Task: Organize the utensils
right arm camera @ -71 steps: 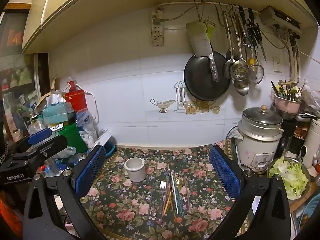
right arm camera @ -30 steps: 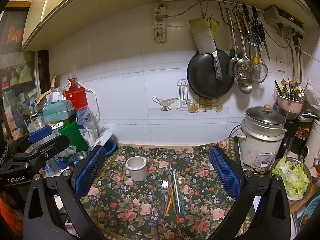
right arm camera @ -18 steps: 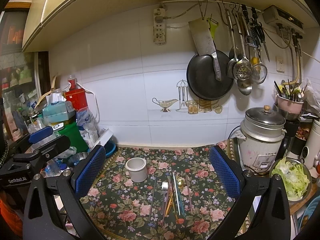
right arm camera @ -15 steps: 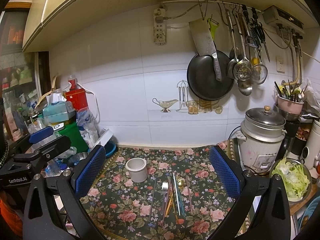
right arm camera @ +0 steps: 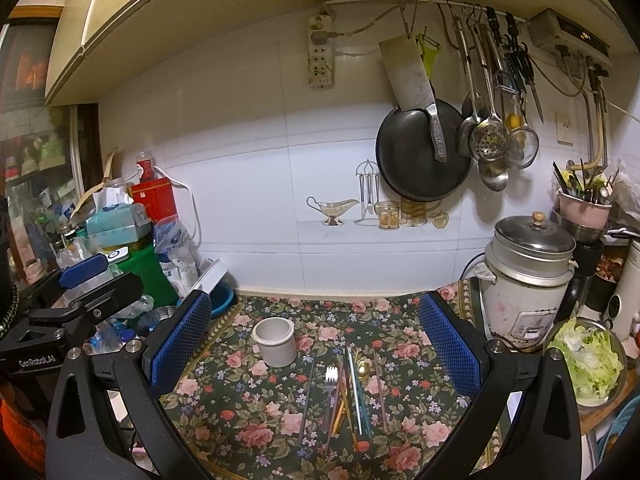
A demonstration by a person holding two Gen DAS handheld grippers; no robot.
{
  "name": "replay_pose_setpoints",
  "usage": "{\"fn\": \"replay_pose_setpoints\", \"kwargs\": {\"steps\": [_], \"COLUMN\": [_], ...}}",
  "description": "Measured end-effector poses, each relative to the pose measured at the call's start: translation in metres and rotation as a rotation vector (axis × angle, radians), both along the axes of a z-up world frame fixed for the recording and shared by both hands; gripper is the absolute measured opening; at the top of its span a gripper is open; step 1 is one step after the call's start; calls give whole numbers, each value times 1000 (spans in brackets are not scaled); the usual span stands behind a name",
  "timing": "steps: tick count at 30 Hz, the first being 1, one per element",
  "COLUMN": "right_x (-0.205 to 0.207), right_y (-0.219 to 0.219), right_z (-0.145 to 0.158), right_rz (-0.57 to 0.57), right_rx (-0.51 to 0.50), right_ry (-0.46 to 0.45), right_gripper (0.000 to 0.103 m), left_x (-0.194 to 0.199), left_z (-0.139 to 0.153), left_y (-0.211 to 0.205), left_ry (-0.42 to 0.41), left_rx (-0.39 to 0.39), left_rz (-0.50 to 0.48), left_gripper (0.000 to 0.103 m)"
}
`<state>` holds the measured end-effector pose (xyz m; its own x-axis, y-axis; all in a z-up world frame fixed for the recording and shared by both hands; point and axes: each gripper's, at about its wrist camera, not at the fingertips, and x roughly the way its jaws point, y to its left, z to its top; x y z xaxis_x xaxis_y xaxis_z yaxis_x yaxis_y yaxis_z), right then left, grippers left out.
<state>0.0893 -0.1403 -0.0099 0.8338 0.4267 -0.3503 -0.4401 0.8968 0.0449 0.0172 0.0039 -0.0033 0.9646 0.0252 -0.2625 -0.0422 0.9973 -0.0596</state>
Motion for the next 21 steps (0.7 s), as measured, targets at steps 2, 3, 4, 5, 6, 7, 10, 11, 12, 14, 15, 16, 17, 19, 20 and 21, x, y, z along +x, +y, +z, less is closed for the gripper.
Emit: {"fn": "replay_pose_setpoints", "kwargs": {"steps": [2,3,4,5,6,7,10,11,12,14,15,16,17,19,20,21], "right_x": [3,4,5,7,9,11,20,23,27,38,44,50,57,69,76,83], "right_y": [0,-1,-1,-1,-1,-1,-2,-2,-2,-2,-2,-2,-2,-3,-3,-3], "right_z": [-1,-2,-3,-4,-5,-6,-13,-16,-20,-29,-35,-41,-47,-60,-66,-74], "right_rz": [1,1,1,2,1,-1,-5,-6,-8,-16,-19,-21,-22,-28,-31,-35], "right_rx": [0,0,0,-1,-2,-4,-13,-17,-22,-38,-48,-57,-68,-89,-101,-116], "right_ry": [4,5,8,10,13,17,34,43,54,81,98,115,135,172,191,212], "right_gripper": [103,103,103,103,103,103,103,103,103,103,103,103,103,103,103,103], "left_x": [4,6,9,12,16,20,30,35,40,55,63,69,78,95,102,111], "left_z": [-2,-4,-5,-7,-9,-12,-21,-26,-30,-43,-50,-56,-65,-83,-91,-102], "left_y": [1,2,3,3,4,5,6,6,7,9,10,12,13,14,15,16], "left_ry": [7,12,17,23,30,36,52,62,74,116,139,159,188,243,265,294], "left_rx": [-4,-7,-11,-14,-16,-17,-17,-17,-18,-21,-22,-22,-23,-23,-25,-29], "left_rz": [2,3,3,4,7,12,48,59,63,70,75,79,83,94,103,115], "left_gripper": [103,103,103,103,103,103,103,103,103,103,103,103,103,103,103,103]}}
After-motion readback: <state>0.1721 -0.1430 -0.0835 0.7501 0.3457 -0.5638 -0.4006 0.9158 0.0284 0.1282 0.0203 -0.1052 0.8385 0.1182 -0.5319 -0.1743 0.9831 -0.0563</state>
